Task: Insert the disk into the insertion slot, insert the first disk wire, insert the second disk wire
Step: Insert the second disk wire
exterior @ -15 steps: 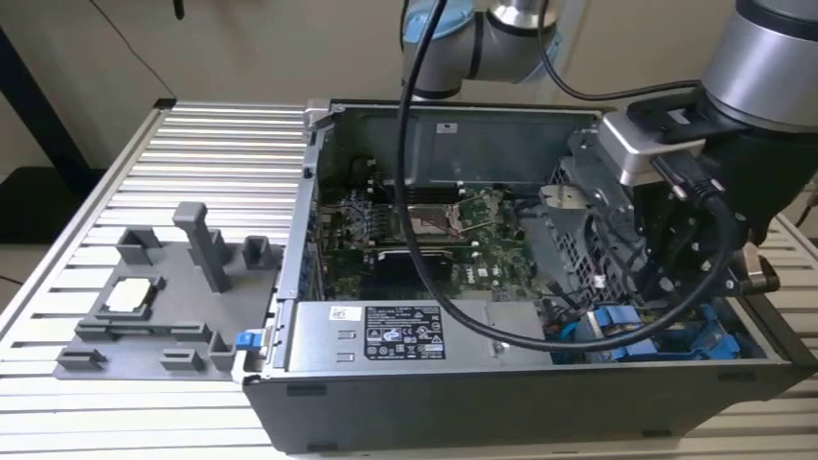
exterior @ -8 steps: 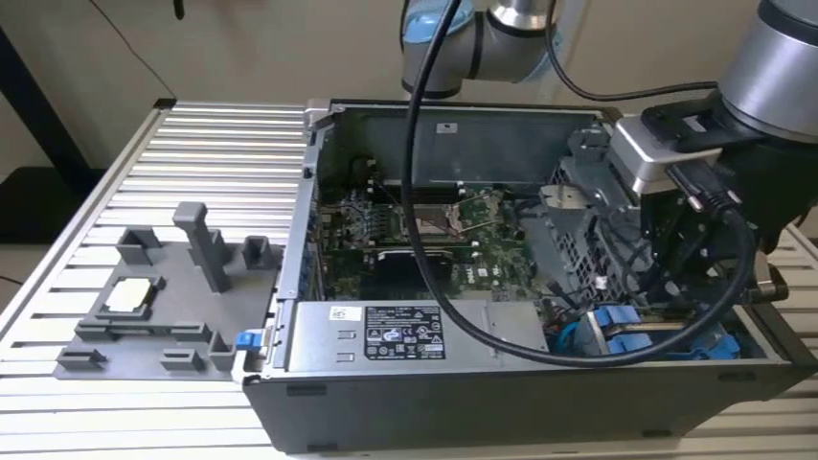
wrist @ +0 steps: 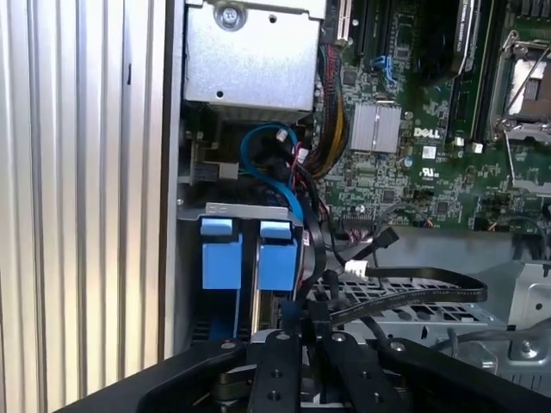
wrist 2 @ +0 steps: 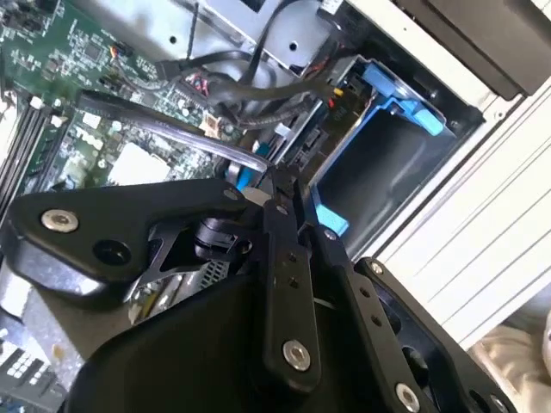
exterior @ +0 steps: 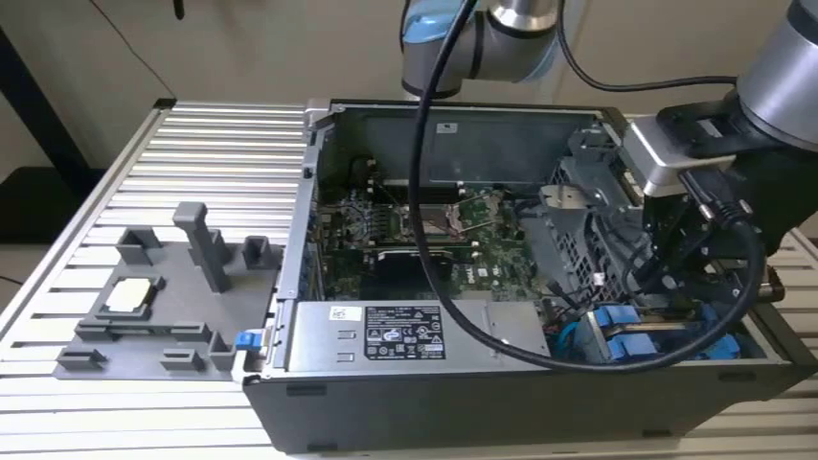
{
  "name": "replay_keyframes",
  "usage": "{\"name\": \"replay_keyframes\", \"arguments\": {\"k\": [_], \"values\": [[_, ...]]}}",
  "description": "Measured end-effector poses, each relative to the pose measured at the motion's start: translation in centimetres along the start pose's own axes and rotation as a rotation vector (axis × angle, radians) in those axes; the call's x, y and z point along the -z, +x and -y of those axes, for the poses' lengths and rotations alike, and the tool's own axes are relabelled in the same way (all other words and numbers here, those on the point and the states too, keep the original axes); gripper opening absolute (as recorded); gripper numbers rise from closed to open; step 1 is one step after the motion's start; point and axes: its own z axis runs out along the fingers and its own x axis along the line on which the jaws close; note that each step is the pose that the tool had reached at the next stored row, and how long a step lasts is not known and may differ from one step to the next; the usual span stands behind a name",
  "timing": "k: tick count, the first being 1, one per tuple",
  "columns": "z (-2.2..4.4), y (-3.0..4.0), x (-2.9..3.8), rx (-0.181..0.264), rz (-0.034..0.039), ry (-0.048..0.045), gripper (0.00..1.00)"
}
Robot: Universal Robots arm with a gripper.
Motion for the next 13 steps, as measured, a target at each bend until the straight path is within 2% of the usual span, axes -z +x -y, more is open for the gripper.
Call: {"name": "replay_keyframes", "arguments": {"k": [3, 7, 10, 13], "values": [[0.83, 0.18, -0.05, -0.005, 0.0024, -0.0408, 0.16], [1.93, 0.52, -0.12, -0.009, 0.0049, -0.0806, 0.16], [2.71, 0.82, -0.15, -0.012, 0.0065, -0.1075, 0.16], [3.18, 1.4, -0.17, -0.014, 0.0076, -0.1234, 0.16]]}}
